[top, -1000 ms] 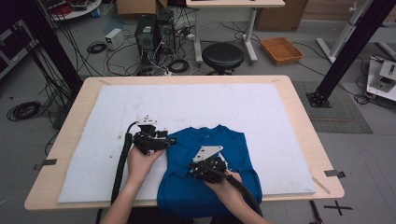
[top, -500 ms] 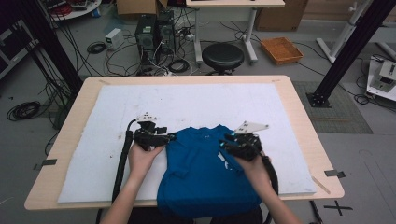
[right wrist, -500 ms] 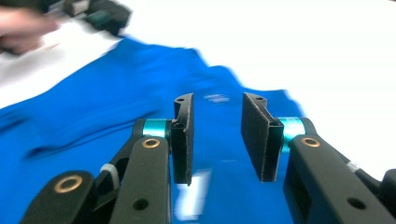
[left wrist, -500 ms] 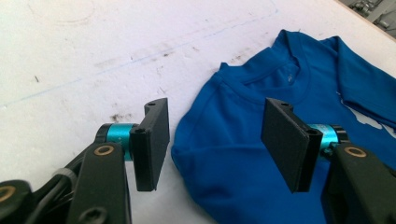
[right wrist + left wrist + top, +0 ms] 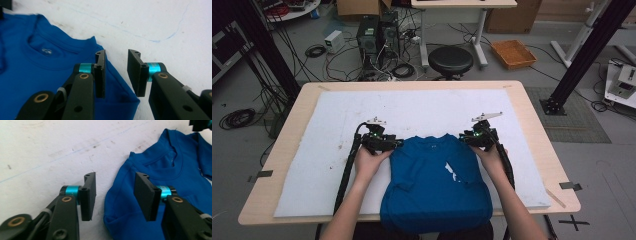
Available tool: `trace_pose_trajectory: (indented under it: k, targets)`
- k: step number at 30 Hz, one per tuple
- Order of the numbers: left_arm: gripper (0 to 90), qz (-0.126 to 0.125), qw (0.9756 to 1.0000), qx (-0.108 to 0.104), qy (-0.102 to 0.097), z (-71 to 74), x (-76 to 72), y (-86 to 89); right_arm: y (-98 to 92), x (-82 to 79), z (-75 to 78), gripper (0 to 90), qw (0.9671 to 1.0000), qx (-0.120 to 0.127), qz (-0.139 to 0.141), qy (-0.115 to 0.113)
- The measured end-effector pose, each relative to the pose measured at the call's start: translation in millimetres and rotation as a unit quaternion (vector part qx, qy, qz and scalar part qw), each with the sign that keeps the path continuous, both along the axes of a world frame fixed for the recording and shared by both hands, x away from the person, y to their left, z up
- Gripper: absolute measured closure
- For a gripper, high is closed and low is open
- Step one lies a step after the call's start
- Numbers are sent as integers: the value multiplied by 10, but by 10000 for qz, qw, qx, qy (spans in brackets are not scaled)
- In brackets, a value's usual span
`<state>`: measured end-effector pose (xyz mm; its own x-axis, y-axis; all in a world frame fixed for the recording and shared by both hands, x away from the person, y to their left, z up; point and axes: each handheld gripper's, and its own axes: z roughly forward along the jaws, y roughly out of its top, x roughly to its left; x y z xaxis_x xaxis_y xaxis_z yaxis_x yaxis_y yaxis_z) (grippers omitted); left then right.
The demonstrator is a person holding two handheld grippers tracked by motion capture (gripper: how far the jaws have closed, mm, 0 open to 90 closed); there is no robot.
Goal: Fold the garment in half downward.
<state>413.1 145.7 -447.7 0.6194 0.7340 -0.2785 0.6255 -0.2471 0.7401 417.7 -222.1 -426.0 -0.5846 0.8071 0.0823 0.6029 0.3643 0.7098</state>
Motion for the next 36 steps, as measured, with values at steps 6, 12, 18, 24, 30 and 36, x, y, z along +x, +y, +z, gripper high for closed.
trace_pose_trajectory:
  k: [6, 12, 18, 24, 30, 36]
  targets:
    - [573, -76, 9989, 462, -60, 38, 29, -122, 87, 48, -116, 689, 9990, -368, 157, 197]
    - [666, -45, 9927, 1110, -460, 47, -29, -238, 152, 40, -129, 747, 9980, -581, 228, 2]
    - [871, -203, 9904, 1205, -649, 39, -65, -298, 172, 19, -116, 876, 9974, -660, 295, -65]
    - [880, -226, 9928, 990, -631, 32, -24, -241, 62, 47, -81, 894, 9993, -345, 115, -62]
    - [880, -217, 9946, 828, -580, 13, 21, -218, -49, 91, -67, 900, 10000, -49, 23, -62]
    - [665, -42, 9969, 585, -519, 15, 36, -215, -107, 96, -58, 748, 9997, 254, -13, -42]
